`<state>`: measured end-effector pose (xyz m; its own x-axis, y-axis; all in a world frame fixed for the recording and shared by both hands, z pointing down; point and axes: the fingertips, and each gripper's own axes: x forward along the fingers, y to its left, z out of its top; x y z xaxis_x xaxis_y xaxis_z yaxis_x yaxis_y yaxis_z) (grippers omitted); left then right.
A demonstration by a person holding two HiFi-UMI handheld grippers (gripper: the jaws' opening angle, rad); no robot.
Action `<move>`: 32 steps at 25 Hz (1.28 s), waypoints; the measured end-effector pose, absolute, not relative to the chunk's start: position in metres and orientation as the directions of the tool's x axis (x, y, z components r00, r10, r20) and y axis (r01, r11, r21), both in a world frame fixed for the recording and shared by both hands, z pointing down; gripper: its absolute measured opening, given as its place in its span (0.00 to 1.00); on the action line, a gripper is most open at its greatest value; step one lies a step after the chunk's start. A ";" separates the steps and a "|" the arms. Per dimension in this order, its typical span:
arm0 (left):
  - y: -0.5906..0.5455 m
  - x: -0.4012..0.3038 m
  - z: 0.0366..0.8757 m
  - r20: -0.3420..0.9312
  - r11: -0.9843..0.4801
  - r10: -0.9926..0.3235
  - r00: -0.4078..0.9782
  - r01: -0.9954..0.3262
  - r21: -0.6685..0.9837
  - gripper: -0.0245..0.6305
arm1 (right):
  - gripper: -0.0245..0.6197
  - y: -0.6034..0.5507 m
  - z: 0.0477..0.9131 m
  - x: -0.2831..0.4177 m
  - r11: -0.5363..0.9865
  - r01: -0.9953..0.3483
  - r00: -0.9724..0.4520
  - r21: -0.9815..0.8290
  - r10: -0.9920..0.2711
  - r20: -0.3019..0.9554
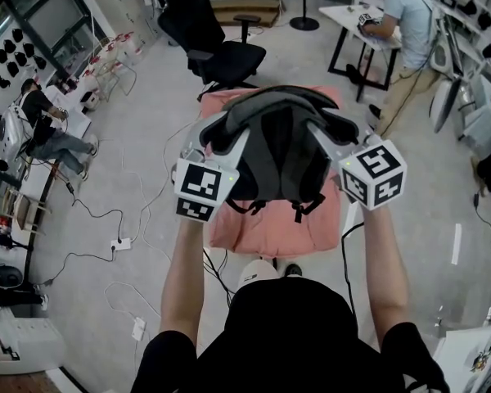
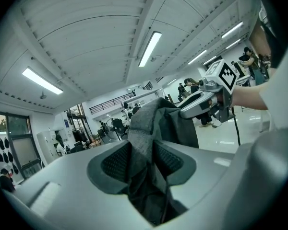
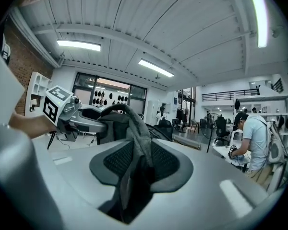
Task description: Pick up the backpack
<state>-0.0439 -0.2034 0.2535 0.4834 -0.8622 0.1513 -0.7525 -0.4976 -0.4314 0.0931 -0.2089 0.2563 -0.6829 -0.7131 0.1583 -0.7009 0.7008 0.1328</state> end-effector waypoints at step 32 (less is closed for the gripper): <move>-0.197 -0.043 0.210 0.087 -0.475 -0.864 0.496 -0.745 -0.469 0.27 | 0.22 -0.205 0.215 0.096 0.712 -0.680 -0.707 0.171 -0.700 0.103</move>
